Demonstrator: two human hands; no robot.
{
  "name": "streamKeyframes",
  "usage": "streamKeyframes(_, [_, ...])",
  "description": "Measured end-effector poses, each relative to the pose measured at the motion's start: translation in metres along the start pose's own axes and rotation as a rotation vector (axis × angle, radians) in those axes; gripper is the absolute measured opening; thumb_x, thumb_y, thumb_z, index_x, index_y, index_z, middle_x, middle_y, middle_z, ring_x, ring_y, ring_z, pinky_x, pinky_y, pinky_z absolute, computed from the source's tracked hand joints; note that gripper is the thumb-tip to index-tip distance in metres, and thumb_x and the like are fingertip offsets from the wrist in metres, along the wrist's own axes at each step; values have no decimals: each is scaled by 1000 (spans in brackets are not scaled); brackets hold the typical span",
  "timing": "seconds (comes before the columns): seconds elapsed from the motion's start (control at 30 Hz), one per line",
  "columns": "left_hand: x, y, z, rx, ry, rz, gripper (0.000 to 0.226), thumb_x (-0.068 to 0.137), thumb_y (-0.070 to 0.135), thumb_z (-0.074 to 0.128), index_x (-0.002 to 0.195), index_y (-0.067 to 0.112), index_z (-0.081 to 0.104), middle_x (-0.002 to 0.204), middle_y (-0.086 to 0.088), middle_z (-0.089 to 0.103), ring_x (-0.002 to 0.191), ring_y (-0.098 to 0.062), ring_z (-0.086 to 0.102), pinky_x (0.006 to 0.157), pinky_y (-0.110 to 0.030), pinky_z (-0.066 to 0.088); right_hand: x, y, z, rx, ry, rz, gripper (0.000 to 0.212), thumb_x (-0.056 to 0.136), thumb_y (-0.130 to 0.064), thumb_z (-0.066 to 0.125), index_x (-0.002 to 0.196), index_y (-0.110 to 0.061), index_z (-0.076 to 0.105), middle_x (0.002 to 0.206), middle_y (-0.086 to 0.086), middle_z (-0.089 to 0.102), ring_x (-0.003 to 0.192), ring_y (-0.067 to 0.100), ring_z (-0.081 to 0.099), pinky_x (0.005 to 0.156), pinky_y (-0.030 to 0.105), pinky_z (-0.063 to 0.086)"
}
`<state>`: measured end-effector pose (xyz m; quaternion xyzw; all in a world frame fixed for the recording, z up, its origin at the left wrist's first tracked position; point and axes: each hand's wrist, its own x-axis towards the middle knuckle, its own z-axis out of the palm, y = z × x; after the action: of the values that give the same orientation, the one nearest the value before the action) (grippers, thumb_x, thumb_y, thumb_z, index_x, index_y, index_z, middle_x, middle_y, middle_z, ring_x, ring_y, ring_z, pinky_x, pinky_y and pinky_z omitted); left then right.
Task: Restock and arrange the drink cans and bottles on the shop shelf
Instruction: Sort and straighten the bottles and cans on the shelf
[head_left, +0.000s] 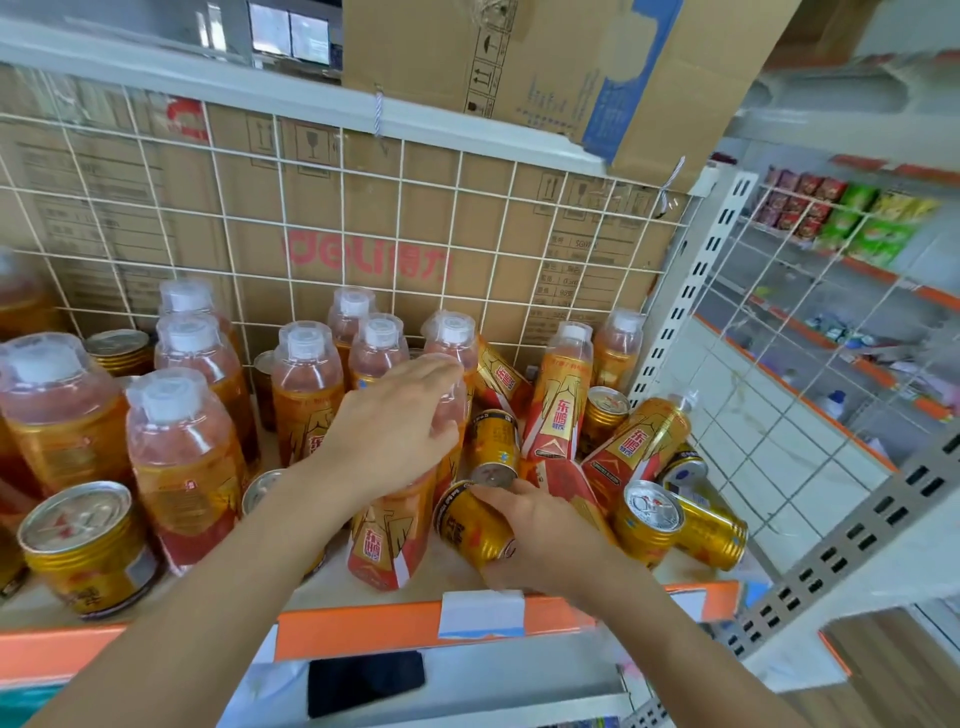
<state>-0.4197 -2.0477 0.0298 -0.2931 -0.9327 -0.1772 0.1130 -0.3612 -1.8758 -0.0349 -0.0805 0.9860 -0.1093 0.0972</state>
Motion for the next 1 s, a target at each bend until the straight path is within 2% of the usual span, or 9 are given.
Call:
streamKeyframes(0.13, [0, -2, 1, -4, 3, 10, 58, 94, 32, 43, 147, 31, 20, 155, 16, 16, 139, -3, 20, 101, -27, 34, -5, 3, -17, 184, 103, -37, 58, 77, -32, 70, 130, -26, 46, 121, -1, 57, 108, 17, 56, 88, 27, 51])
streamKeyframes(0.23, [-1, -3, 2, -8, 6, 16, 58, 94, 32, 44, 147, 31, 20, 154, 16, 17, 140, -2, 16, 102, -26, 33, 0, 0, -13, 203, 157, -67, 52, 75, -28, 71, 122, -24, 50, 109, -5, 59, 97, 13, 59, 76, 16, 50])
streamKeyframes(0.3, [-1, -3, 2, -7, 7, 17, 59, 94, 33, 44, 147, 31, 20, 154, 17, 16, 140, -2, 15, 103, -26, 32, 6, -2, -5, 203, 192, -92, 53, 75, -29, 71, 123, -24, 51, 113, -6, 57, 101, 14, 58, 81, 17, 48])
streamKeyframes(0.4, [-1, -4, 2, -2, 3, 21, 59, 94, 33, 44, 147, 32, 19, 154, 17, 16, 140, -2, 14, 104, -27, 32, 14, -4, 3, 240, 231, -121, 54, 76, -33, 71, 126, -24, 51, 119, -4, 55, 106, 15, 55, 89, 31, 51])
streamKeyframes(0.5, [0, -4, 2, -7, 2, 27, 60, 93, 32, 44, 147, 32, 19, 154, 17, 16, 140, -1, 14, 103, -27, 33, 16, -3, 7, 258, 269, -129, 54, 78, -42, 70, 126, -26, 51, 119, -5, 55, 107, 12, 54, 90, 31, 50])
streamKeyframes(0.63, [0, -4, 2, -2, -9, 27, 60, 94, 32, 44, 147, 33, 17, 155, 17, 14, 141, -2, 13, 102, -28, 34, 14, 2, 8, 294, 204, -158, 55, 82, -48, 62, 130, -26, 47, 126, -5, 52, 113, 12, 52, 93, 30, 48])
streamKeyframes(0.77, [0, -5, 2, -4, -9, 34, 60, 93, 33, 44, 147, 34, 17, 155, 17, 15, 141, -2, 14, 104, -28, 34, 15, 20, -8, 341, 286, -129, 43, 93, -35, 53, 134, -24, 47, 128, -4, 51, 115, 10, 50, 93, 20, 43])
streamKeyframes(0.87, [1, -5, 3, -16, -6, 29, 60, 93, 33, 45, 147, 34, 18, 154, 17, 16, 141, -2, 14, 104, -28, 34, 29, 43, -22, 248, 348, -53, 46, 90, -26, 60, 134, -23, 47, 126, -1, 52, 114, 14, 52, 91, 25, 44])
streamKeyframes(1.0, [0, -5, 2, -12, -22, 28, 59, 94, 37, 42, 147, 35, 16, 154, 20, 13, 140, 1, 11, 104, -25, 31, 59, 61, -30, 159, 264, -27, 56, 87, -26, 64, 139, -21, 41, 133, 2, 48, 118, 20, 51, 97, 30, 43])
